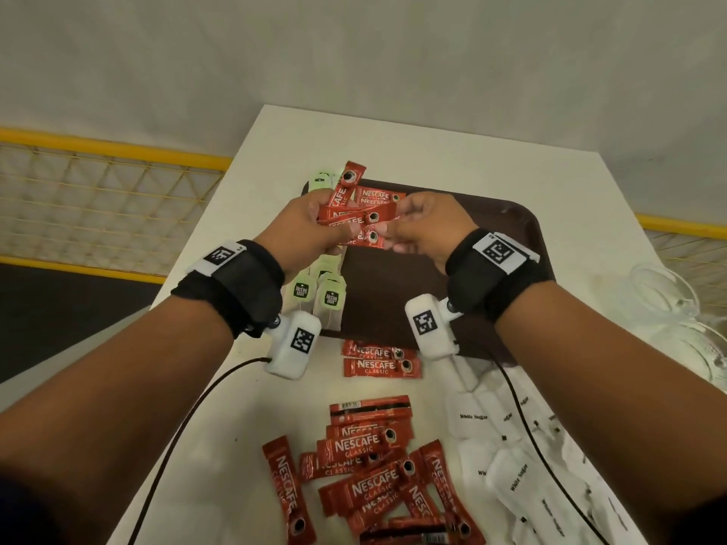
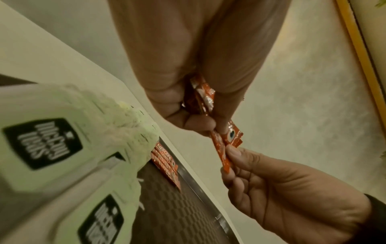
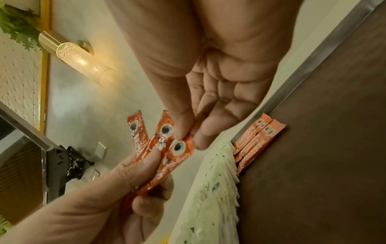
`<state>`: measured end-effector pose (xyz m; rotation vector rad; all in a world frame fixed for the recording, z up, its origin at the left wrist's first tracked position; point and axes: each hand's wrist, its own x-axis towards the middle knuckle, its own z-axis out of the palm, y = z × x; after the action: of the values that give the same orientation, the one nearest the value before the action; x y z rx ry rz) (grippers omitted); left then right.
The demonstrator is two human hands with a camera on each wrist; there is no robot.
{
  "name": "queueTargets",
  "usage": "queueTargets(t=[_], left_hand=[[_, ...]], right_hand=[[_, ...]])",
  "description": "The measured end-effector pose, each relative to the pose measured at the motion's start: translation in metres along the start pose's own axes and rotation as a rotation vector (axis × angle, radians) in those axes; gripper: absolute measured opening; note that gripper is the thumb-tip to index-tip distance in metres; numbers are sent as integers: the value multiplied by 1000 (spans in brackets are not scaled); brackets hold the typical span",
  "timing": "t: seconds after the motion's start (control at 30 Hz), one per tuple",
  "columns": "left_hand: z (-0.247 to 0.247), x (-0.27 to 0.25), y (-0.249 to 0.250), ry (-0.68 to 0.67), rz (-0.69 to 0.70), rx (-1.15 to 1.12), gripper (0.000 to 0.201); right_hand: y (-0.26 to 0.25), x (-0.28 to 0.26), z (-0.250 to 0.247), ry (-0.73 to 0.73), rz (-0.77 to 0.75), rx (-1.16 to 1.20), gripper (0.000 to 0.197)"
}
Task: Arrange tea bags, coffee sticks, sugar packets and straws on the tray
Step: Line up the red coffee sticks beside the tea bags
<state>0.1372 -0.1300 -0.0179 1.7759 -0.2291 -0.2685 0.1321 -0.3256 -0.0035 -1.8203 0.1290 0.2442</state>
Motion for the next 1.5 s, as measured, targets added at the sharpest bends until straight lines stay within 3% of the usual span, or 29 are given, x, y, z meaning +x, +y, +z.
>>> queueTargets(t=[0.13,0.3,0.6,0.7,0.83,0.97,1.5], left_hand=[[-9,10,-2,41,10,-39,30],[-28,16,-10,245,-14,-32,12],[-28,10,-14,204,-63,-42,18],[-29,8,-14,208,-72,-41,14],[-32,6,-16,209,-80,-47,16],[-31,4,-17,207,-90,-45,21],[-32,-3,-21,190,-124,-49,11]], right_hand=[[1,8,-5,5,10,100,22],[21,18,-24,67,177,37,13],[9,42,-13,91,483,-348,6],[7,50,-12,131,392,-477,15],[10,61,-2,68,270,-826,21],[15,77,12,27,304,-1019,31],[21,106,12,3,344,-1159,25]])
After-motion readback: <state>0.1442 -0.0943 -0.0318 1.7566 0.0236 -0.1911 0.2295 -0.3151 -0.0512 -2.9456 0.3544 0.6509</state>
